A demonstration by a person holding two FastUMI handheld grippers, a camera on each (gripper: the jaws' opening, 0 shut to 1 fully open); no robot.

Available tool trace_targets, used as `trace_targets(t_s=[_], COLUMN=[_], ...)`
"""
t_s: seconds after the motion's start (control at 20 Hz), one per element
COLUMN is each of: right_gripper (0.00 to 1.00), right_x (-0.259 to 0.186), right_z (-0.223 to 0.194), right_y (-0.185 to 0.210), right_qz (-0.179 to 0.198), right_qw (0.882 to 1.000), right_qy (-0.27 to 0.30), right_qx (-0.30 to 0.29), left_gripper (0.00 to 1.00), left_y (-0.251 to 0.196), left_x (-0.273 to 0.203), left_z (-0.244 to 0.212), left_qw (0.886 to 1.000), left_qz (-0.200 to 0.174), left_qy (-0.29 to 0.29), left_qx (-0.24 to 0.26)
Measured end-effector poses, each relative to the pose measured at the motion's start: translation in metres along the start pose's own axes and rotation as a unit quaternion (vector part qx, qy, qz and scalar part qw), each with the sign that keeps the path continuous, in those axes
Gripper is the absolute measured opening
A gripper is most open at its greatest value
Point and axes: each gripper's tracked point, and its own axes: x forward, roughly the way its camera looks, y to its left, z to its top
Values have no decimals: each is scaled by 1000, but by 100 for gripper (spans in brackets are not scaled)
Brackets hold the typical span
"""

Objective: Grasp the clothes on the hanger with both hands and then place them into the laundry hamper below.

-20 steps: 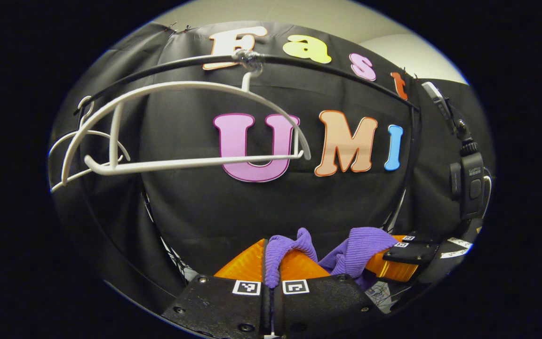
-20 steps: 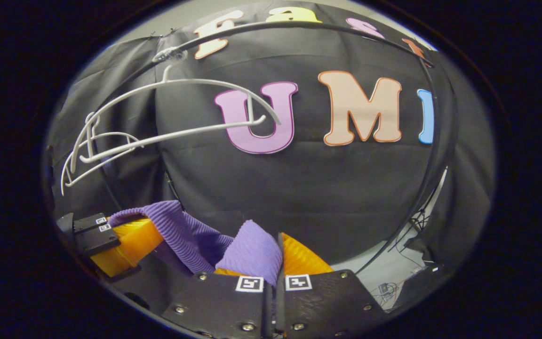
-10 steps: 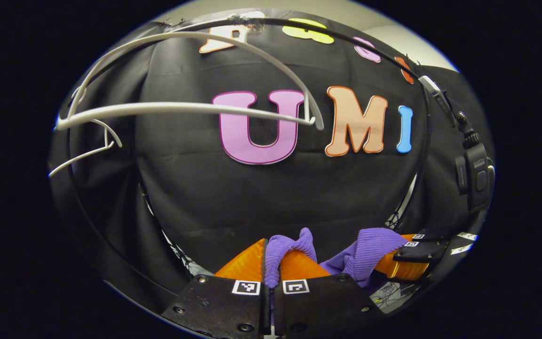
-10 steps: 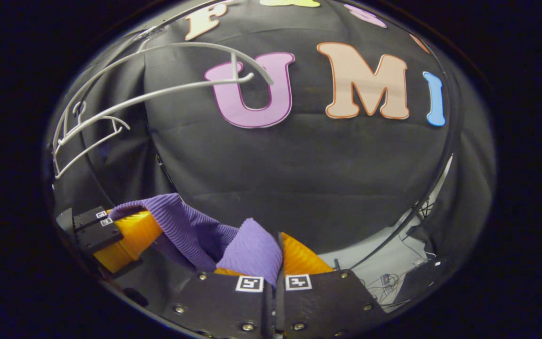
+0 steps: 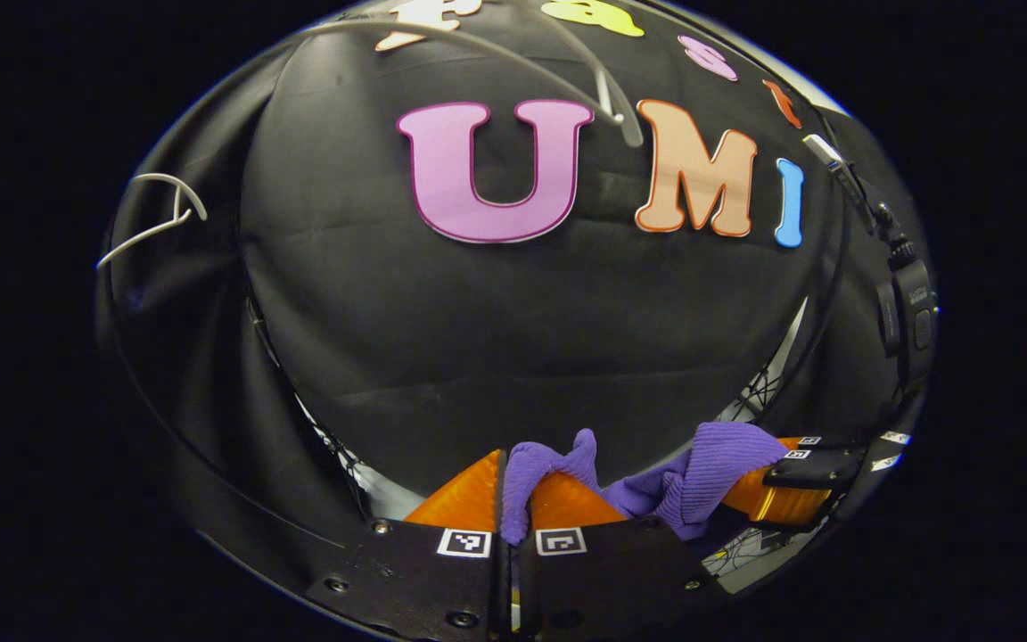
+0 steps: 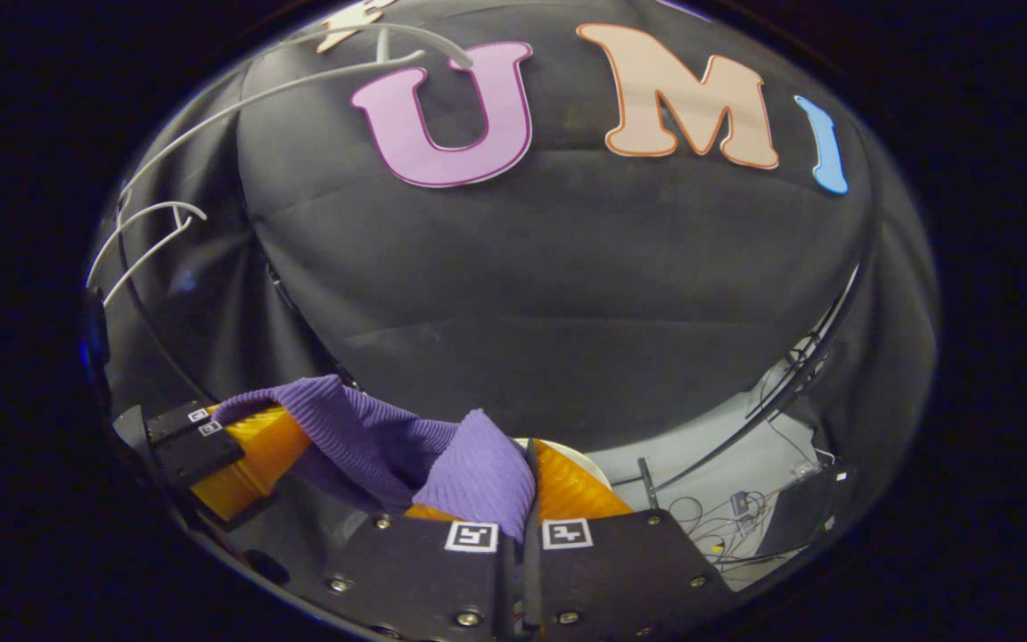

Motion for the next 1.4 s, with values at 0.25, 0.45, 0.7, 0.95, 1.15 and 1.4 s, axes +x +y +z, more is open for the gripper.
trace_targets(t_s=[0.25,0.45,0.7,0.95,1.15,1.4], right_gripper=[5,7,11,30,100,100], right_x=[33,60,82,96,101,95], right_z=[-28,-56,-87,-83,-88,-101], right_y=[-13,-17,-17,-15,-26,-19], right_qz=[-15,-22,-27,-34,-62,-59], right_qw=[1000,998,995,996,994,993], right_qy=[26,54,91,86,88,97], right_qx=[3,-2,-5,1,-30,-22], left_gripper=[6,7,10,52,99,96], left_y=[-1,-1,-4,-12,12,22], left_x=[28,45,56,73,76,72], left_z=[-45,-77,-82,-102,-127,-137], left_qw=[999,997,995,990,986,985], left_qz=[5,-5,-22,-33,-11,-5], left_qy=[45,80,100,133,159,170], left_qx=[21,2,0,-20,-38,-23])
